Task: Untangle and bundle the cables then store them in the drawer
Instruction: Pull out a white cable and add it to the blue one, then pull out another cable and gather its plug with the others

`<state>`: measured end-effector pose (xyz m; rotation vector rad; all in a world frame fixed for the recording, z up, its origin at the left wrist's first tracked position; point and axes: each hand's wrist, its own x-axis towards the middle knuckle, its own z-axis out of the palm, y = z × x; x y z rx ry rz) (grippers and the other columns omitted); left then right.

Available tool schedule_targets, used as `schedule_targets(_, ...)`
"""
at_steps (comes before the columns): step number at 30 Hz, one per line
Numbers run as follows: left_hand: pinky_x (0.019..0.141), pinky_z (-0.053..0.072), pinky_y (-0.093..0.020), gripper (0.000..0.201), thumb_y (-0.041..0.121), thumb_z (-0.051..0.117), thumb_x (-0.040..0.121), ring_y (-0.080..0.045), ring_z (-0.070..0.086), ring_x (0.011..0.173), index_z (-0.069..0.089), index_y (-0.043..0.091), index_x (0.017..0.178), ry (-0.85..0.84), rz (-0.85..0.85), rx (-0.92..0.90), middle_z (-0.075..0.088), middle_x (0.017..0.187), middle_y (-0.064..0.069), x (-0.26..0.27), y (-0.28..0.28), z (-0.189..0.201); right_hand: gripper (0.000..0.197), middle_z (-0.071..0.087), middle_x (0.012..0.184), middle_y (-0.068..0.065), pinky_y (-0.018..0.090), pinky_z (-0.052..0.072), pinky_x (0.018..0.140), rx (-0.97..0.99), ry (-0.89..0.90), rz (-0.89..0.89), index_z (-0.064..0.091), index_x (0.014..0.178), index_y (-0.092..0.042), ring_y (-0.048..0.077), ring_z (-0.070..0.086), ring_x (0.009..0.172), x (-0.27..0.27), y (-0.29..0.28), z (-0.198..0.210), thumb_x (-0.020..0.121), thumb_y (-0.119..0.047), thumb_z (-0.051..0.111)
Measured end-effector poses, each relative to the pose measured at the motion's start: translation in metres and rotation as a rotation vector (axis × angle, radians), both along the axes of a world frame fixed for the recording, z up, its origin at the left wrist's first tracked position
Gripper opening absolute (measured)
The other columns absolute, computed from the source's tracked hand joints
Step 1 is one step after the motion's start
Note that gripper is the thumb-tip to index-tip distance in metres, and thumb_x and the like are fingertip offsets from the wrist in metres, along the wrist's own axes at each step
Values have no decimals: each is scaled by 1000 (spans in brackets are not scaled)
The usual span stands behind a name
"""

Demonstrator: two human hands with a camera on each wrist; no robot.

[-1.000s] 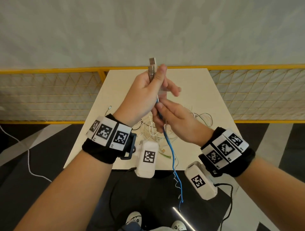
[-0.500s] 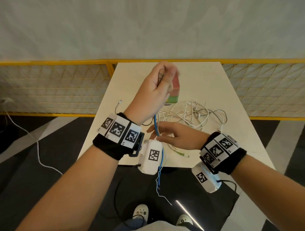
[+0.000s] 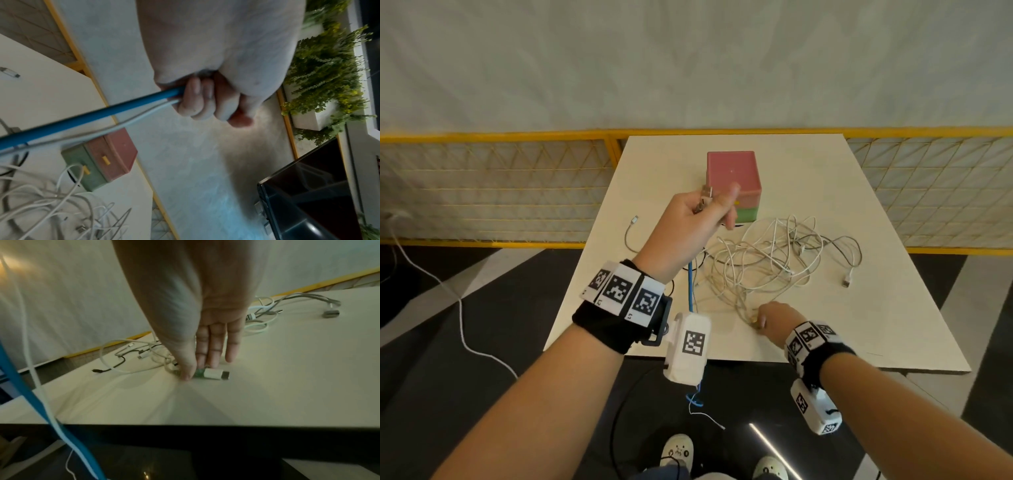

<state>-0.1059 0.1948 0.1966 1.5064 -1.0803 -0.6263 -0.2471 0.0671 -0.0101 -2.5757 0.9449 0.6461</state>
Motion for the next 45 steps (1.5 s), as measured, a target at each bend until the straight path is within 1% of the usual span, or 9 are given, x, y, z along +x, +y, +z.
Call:
schedule_targets(4, 50, 26, -21, 54, 35, 42, 103, -12, 26, 46, 45, -1, 63, 17, -21, 66, 32, 57, -13, 10, -6, -16, 17, 58, 110, 7, 30, 43, 85, 9, -220, 14, 59, 105, -12, 25, 57, 100, 0, -5, 27, 93, -14, 47)
schedule_targets(8, 47, 32, -10, 35, 25, 43, 104, 2, 40, 39, 68, 3, 95, -31, -13, 162, 65, 65, 13, 12, -17, -39, 10, 63, 92, 3, 21, 48, 78, 80, -681, 47, 66, 92, -11, 15, 59, 81, 5, -14, 88, 87, -8, 57)
schedule_targets(11, 47, 32, -19, 28, 28, 44, 103, -3, 39, 44, 66, 10, 103, 11, -25, 232, 59, 55, 13, 8, -31, -56, 7, 66, 83, -1, 6, 43, 69, 149, -925, -8, 68, 87, -11, 2, 57, 70, 12, -15, 129, 83, -6, 64)
schedule_targets(17, 46, 33, -16, 20, 31, 44, 103, -1, 39, 41, 60, 19, 102, 90, -113, 202, 50, 59, 0, 1, -50, -61, 20, 58, 76, -3, 21, 45, 55, 278, -1191, -218, 48, 96, -15, 12, 54, 58, 25, -15, 149, 85, -8, 64)
schedule_targets(28, 47, 35, -16, 25, 26, 46, 103, -8, 44, 50, 61, 17, 120, 93, 5, 87, 71, 81, -3, 26, -55, -61, 21, 62, 96, 19, 45, 53, 74, 977, -1163, -445, 40, 120, -14, 34, 63, 68, 38, -3, 130, 99, -16, 43)
schedule_targets(31, 50, 32, -23, 25, 24, 43, 104, -11, 40, 54, 62, 16, 119, 191, -13, 51, 73, 96, -13, 30, -54, -56, 28, 59, 97, 12, 37, 53, 75, 965, -1024, -352, 49, 122, -6, 32, 66, 79, 43, -5, 123, 100, -21, 41)
schedule_targets(36, 79, 42, -34, 17, 17, 37, 106, -14, 56, 80, 51, 23, 100, 283, -14, -31, 63, 75, 4, 33, -57, -46, 17, 60, 97, 0, 26, 54, 74, 875, -907, -234, 51, 102, -11, 15, 68, 84, 51, -7, 103, 102, -17, 35)
schedule_targets(40, 53, 27, -25, 13, 21, 37, 106, -11, 27, 54, 45, 21, 97, 416, -31, -124, 30, 63, 3, 38, -58, -30, 22, 62, 93, -4, 28, 53, 78, 756, -825, -176, 52, 91, -15, 6, 67, 83, 55, -15, 88, 103, -19, 33)
schedule_targets(45, 38, 19, -20, 35, 30, 48, 101, -6, 20, 38, 41, 20, 69, 428, 59, -227, 26, 47, 11, 55, -53, 1, 26, 65, 101, 1, 35, 49, 89, 535, -671, -104, 55, 85, -23, 14, 63, 99, 50, -31, 65, 102, -24, 35)
